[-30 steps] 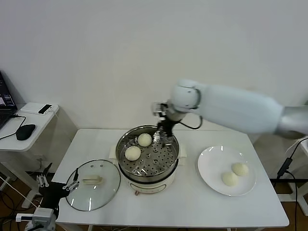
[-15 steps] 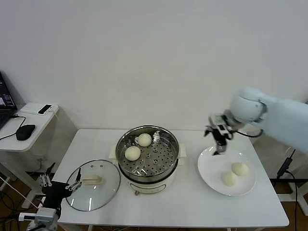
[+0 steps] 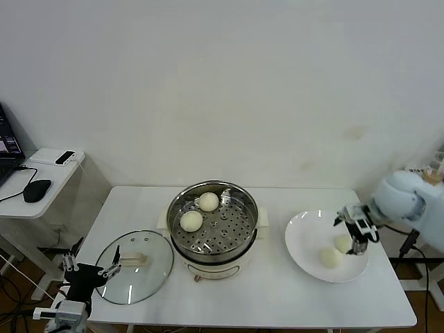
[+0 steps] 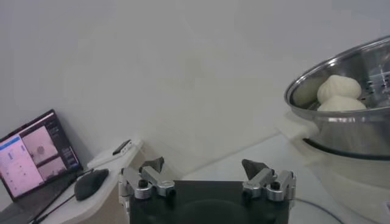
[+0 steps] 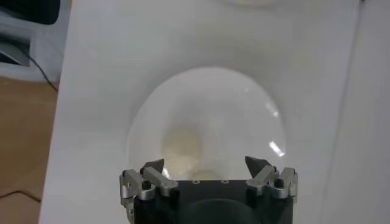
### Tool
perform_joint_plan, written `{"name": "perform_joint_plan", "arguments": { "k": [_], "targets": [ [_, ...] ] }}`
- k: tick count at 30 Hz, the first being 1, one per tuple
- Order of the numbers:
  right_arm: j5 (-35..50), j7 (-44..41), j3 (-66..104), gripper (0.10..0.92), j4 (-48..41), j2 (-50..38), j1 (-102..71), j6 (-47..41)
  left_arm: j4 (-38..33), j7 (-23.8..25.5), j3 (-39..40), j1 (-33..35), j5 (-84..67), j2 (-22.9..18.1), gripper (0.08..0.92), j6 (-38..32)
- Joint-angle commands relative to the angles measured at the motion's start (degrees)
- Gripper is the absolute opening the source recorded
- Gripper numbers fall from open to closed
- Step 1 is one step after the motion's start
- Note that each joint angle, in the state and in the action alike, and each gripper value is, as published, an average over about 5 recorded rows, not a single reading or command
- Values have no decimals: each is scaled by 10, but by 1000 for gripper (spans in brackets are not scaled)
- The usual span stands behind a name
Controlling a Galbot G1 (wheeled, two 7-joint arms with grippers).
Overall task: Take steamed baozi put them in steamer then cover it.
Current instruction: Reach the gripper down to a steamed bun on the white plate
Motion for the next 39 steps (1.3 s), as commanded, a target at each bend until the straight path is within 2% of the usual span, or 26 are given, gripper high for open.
{"name": "perform_joint_plan", "arguments": {
  "k": [1,13,29,39],
  "targets": [
    [-60,9,165,823,-40,1,-209,14,-1,0,0,2,1,-3,823,1],
    [-81,35,181,823,-123,82,-232,12,-3,3,-17,11,2,-12,823,1],
    [-89,48,173,817,-160,131,-229,8,-2,4,-27,12,3,-18,823,1],
    [-91,49,174,728,-163,134,-230,-1,-2,4,-27,12,2,-18,823,0]
  ]
}}
